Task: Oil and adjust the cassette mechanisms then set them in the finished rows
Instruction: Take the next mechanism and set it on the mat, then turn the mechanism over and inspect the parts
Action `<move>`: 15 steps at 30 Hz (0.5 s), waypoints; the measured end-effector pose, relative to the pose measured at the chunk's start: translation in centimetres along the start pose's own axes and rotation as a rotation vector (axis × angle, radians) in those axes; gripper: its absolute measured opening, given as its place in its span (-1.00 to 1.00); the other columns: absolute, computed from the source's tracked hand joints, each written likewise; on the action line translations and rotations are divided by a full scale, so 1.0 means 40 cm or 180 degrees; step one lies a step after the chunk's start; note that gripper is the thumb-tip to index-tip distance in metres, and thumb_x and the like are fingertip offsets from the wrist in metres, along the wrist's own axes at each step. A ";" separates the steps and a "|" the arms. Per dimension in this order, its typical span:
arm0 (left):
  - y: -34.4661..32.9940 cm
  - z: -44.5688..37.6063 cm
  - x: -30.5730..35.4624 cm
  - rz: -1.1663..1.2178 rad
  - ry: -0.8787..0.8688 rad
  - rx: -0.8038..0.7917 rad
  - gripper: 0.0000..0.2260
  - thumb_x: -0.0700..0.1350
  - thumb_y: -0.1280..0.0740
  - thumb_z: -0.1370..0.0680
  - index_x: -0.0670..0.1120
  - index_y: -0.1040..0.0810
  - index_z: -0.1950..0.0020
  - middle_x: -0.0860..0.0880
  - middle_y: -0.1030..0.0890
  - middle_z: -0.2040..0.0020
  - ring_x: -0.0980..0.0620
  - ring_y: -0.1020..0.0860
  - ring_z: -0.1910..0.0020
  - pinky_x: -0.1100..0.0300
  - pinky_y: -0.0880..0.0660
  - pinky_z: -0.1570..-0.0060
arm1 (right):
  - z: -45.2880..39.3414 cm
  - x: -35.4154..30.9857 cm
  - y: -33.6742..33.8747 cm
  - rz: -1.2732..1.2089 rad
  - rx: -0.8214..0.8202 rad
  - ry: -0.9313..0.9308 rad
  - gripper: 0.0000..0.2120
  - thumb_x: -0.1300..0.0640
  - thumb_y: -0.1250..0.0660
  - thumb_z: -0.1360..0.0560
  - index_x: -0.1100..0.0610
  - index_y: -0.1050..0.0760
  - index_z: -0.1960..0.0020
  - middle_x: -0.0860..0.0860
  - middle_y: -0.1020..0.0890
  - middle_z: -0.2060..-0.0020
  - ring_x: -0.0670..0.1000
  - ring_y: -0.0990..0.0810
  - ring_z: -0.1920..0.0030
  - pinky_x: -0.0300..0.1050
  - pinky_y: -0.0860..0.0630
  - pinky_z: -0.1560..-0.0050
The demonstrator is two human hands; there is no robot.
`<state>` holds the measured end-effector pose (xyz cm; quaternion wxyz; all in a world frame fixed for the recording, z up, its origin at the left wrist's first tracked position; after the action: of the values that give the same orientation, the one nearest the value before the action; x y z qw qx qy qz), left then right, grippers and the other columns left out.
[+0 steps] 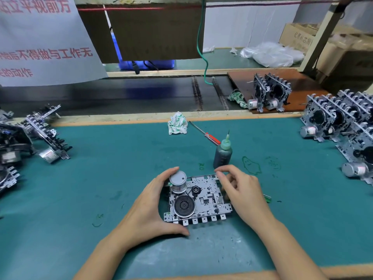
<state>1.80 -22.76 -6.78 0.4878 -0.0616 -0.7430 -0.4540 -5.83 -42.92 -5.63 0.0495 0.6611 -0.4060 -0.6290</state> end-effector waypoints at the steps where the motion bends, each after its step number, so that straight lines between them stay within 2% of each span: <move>1: -0.001 0.000 0.000 0.0012 -0.0013 -0.0014 0.04 0.28 -0.60 -0.06 0.41 -0.08 -0.39 0.41 -0.30 -0.33 0.27 -0.33 -0.35 0.21 -0.31 -0.34 | 0.002 -0.005 0.006 -0.0009 0.0111 0.0077 -0.93 0.01 -0.29 -0.52 -0.05 -0.54 0.10 -0.03 -0.53 0.43 -0.05 -0.49 0.40 -0.10 -0.47 0.28; 4: -0.006 0.000 0.002 0.0007 -0.0063 -0.0083 0.11 0.29 -0.60 -0.05 0.43 0.02 -0.42 0.45 -0.24 -0.34 0.30 -0.27 -0.39 0.27 -0.25 -0.35 | 0.008 -0.030 0.022 0.0052 0.0258 0.0399 -0.86 -0.08 -0.31 -0.47 -0.03 -0.56 0.09 -0.11 -0.53 0.31 -0.08 -0.47 0.27 -0.25 -0.39 0.27; 5: -0.006 0.000 0.001 -0.0001 -0.0086 -0.0089 0.12 0.30 -0.60 -0.05 0.44 0.05 -0.43 0.46 -0.22 -0.34 0.31 -0.26 -0.39 0.32 -0.24 -0.35 | 0.011 -0.039 0.025 0.0125 0.0195 0.0553 -0.79 -0.13 -0.29 -0.44 -0.03 -0.56 0.05 -0.15 -0.53 0.26 -0.10 -0.49 0.20 -0.25 -0.40 0.21; 7: -0.007 -0.002 -0.002 -0.0021 -0.0109 -0.0074 0.13 0.30 -0.59 -0.06 0.45 0.07 -0.43 0.49 -0.19 -0.33 0.33 -0.24 -0.39 0.42 -0.21 -0.33 | 0.016 -0.060 0.020 0.0184 -0.0153 0.0901 -0.65 -0.21 -0.31 -0.39 -0.06 -0.54 -0.09 -0.23 -0.55 0.05 -0.19 -0.48 -0.03 -0.27 -0.42 -0.03; 9: -0.007 -0.002 -0.002 -0.0056 -0.0100 -0.0030 0.11 0.30 -0.58 -0.08 0.45 0.08 -0.43 0.52 -0.18 -0.32 0.36 -0.24 -0.38 0.45 -0.20 -0.31 | 0.015 -0.075 0.004 0.0202 -0.0838 0.1030 -0.36 -0.31 -0.37 -0.29 -0.13 -0.38 -0.31 -0.32 -0.41 -0.22 -0.30 -0.31 -0.29 -0.39 -0.22 -0.29; 11: -0.007 -0.003 -0.001 -0.0084 -0.0078 0.0004 0.08 0.27 -0.57 -0.10 0.45 0.06 -0.42 0.48 -0.22 -0.34 0.34 -0.27 -0.37 0.35 -0.26 -0.33 | 0.016 -0.084 -0.017 0.0708 -0.1527 0.1099 -0.02 -0.43 -0.37 -0.17 -0.16 -0.10 -0.47 -0.44 -0.12 -0.35 -0.45 0.00 -0.37 -0.47 0.11 -0.37; 12: -0.007 -0.002 0.000 -0.0076 -0.0086 0.0008 0.07 0.25 -0.58 -0.11 0.43 0.05 -0.43 0.43 -0.25 -0.35 0.31 -0.30 -0.37 0.27 -0.29 -0.34 | 0.016 -0.081 -0.027 0.1094 -0.1729 0.1186 0.10 -0.47 -0.35 -0.13 -0.12 0.00 -0.51 -0.42 -0.06 -0.38 -0.44 0.07 -0.38 -0.45 0.21 -0.38; 13: -0.007 -0.002 -0.001 -0.0064 -0.0108 0.0011 0.07 0.23 -0.58 -0.12 0.42 0.04 -0.44 0.37 -0.28 -0.36 0.29 -0.31 -0.36 0.21 -0.31 -0.35 | 0.014 -0.077 -0.033 0.1453 -0.1841 0.1232 0.17 -0.48 -0.35 -0.11 -0.07 0.07 -0.54 -0.35 -0.09 -0.42 -0.36 0.05 -0.42 -0.40 0.22 -0.40; 15: -0.008 -0.005 -0.003 -0.0087 -0.0087 -0.0009 0.07 0.21 -0.59 -0.13 0.40 0.02 -0.45 0.33 -0.31 -0.36 0.27 -0.34 -0.35 0.16 -0.34 -0.34 | 0.009 -0.079 -0.039 0.2019 -0.1898 0.1221 0.20 -0.45 -0.39 -0.11 0.02 0.06 -0.54 -0.16 -0.21 -0.44 -0.12 -0.11 -0.45 -0.27 0.02 -0.43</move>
<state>1.83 -23.02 -7.05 0.4713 -0.0583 -0.7498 -0.4608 -5.04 -39.84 -4.11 0.5006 0.5657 -0.3732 -0.5386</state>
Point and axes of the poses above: each hand's wrist, its own z-axis away from the middle knuckle, its own y-axis out of the back of the hand, x = y × z, the point moved 5 cm from there along -z, towards the middle knuckle
